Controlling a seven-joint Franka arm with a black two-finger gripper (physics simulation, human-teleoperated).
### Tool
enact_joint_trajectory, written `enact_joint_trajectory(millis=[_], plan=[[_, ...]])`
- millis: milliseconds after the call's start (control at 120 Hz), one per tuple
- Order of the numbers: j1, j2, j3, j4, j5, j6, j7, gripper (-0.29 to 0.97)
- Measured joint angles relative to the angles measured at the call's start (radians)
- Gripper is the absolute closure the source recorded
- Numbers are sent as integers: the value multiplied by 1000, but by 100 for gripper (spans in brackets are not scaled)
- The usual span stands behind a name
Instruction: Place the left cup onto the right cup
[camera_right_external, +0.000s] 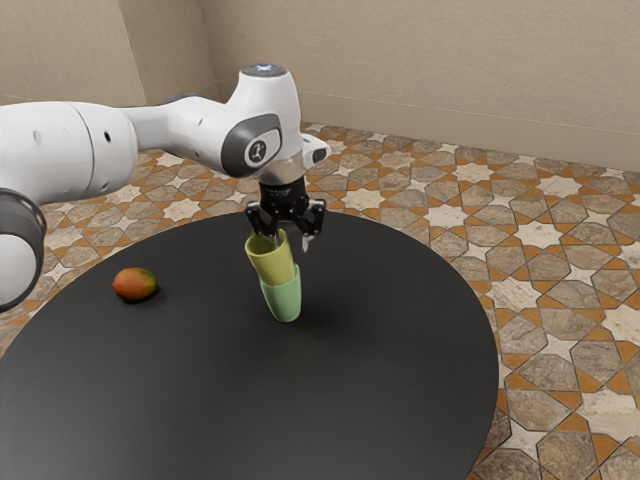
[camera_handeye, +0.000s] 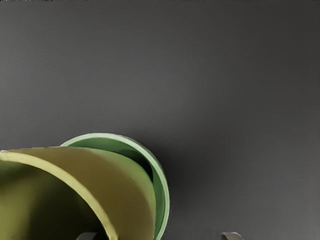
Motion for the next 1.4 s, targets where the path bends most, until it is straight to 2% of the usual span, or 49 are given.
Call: enact_joint_trajectory(millis=[167, 400, 908, 1133, 1400], plan=[[0, -15, 0, -13, -2, 0, 2, 14], [0, -44, 0, -24, 0, -5, 6, 5], [-33, -168, 0, -41, 11, -79, 24, 0], [-34, -230, 1, -60, 50, -103, 84, 0], [-32, -315, 12, -108, 62, -117, 193, 0]])
